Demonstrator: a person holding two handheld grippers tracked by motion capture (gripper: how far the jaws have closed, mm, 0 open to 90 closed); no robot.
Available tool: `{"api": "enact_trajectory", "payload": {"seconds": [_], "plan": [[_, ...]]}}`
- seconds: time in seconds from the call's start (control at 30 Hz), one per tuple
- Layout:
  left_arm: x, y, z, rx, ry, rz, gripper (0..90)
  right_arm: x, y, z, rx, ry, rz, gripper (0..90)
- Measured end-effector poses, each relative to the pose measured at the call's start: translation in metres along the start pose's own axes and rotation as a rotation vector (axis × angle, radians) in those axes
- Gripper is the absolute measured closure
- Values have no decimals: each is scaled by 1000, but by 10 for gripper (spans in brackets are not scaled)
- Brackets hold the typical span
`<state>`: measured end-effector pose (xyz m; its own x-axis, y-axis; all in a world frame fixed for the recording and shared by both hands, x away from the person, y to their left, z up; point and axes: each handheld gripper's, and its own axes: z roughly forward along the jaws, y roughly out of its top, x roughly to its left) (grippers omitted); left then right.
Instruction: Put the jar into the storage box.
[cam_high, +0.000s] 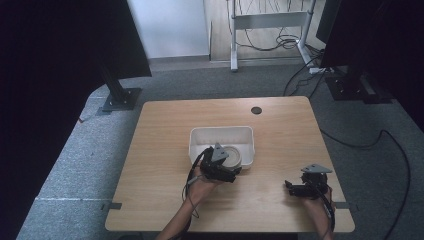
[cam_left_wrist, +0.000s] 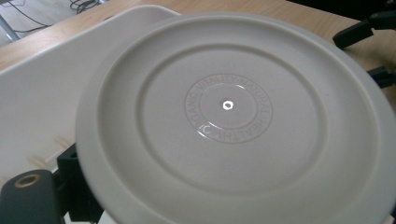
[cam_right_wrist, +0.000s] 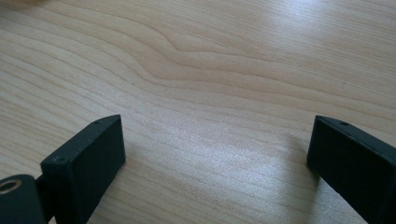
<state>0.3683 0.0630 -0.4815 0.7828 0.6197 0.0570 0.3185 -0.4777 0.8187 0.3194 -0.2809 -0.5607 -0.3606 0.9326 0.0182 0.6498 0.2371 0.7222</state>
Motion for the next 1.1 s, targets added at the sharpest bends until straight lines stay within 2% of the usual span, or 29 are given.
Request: {"api": "enact_trajectory", "payload": {"seconds": [0.57,0.87,1.1], "plan": [[14,8,14,-6,38,-13,101,0,0,0,0,-1,0,39],[22,10,23,-12,64,-51,101,0,0,0,0,0,0,39],[27,8,32,-3,105,-78,101,0,0,0,0,-1,0,39]]}}
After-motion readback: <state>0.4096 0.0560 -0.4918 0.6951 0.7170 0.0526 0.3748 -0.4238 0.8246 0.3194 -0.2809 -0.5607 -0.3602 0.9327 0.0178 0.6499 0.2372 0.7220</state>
